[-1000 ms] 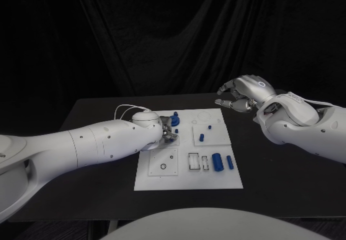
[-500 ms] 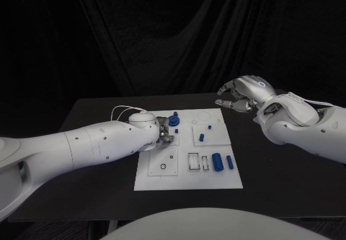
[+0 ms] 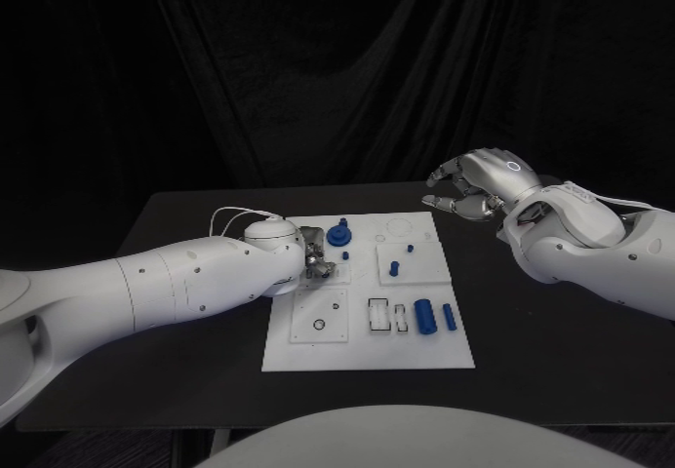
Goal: Assemble the parts on the task board
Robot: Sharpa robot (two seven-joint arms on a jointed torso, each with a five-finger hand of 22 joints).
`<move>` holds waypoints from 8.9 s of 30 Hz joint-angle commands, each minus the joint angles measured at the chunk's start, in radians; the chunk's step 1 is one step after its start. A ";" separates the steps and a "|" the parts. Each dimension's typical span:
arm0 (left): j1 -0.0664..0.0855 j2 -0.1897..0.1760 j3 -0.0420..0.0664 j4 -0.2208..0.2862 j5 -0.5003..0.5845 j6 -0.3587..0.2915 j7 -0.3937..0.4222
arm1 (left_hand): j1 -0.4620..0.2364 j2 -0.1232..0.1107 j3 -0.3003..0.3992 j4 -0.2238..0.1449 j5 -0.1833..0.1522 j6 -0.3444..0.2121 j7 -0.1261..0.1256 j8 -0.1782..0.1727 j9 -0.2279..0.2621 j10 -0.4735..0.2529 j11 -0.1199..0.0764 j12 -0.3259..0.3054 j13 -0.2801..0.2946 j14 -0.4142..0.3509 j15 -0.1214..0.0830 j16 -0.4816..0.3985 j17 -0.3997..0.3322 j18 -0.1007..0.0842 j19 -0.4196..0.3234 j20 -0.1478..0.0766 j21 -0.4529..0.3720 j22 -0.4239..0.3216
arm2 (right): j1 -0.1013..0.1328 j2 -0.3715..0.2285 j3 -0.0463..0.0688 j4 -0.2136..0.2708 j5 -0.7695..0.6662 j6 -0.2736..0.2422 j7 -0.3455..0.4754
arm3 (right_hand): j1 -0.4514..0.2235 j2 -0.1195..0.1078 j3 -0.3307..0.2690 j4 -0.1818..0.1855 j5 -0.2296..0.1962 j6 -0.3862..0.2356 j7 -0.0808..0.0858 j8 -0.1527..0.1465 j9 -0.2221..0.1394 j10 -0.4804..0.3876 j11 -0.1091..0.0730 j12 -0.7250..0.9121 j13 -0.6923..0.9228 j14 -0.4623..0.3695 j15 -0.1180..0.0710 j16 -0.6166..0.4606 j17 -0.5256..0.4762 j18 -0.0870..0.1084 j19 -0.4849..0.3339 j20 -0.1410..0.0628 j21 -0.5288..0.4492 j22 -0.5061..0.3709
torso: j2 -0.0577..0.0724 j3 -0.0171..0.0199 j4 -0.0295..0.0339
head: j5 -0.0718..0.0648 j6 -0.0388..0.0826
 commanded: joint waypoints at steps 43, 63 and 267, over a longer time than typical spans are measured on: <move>-0.023 -0.010 0.000 -0.002 0.001 -0.029 0.012 | -0.105 0.018 -0.054 0.042 -0.104 0.005 0.007 -0.038 0.008 0.104 0.008 0.002 0.263 0.104 0.014 0.003 0.263 0.011 -0.009 0.011 -0.026 0.075 | -0.004 -0.003 0.001 0.001 0.000 0.031 -0.016 | 0.011 0.007 0.007 -0.004 0.016 0.014 0.000 -0.010 -0.003 0.104 0.005 0.003 0.263 0.103 0.009 0.003 0.264 -0.004 0.053 0.009 -0.007 0.227 | 0.000 -0.0003 -0.0011 | 0.001 0.000; -0.027 -0.022 0.000 -0.004 0.001 -0.023 0.010 | -0.188 0.057 -0.163 0.056 -0.180 0.016 0.012 -0.071 -0.001 0.104 0.013 0.002 0.263 0.104 0.019 0.003 0.263 0.014 -0.017 0.017 -0.043 0.068 | -0.006 -0.004 0.001 -0.001 0.000 0.051 -0.028 | 0.033 0.007 0.020 -0.008 0.080 0.025 0.000 -0.018 -0.009 0.104 0.006 0.003 0.263 0.103 0.010 0.003 0.264 -0.004 0.051 0.010 -0.010 0.226 | 0.000 -0.0002 -0.0020 | 0.005 0.000; -0.179 -0.117 -0.001 0.045 -0.028 -0.525 0.228 | -0.025 0.048 -0.139 0.046 0.133 0.059 -0.011 -0.095 0.061 0.104 -0.011 0.002 0.263 0.104 -0.003 0.003 0.263 0.012 0.000 -0.006 -0.059 0.103 | -0.016 -0.018 0.001 -0.005 0.049 0.093 -0.056 | 0.045 0.016 0.043 -0.007 0.140 0.039 0.001 -0.028 -0.017 0.104 0.009 0.003 0.263 0.103 0.012 0.003 0.264 -0.001 0.047 0.012 -0.019 0.223 | 0.001 -0.0012 -0.0024 | 0.030 0.000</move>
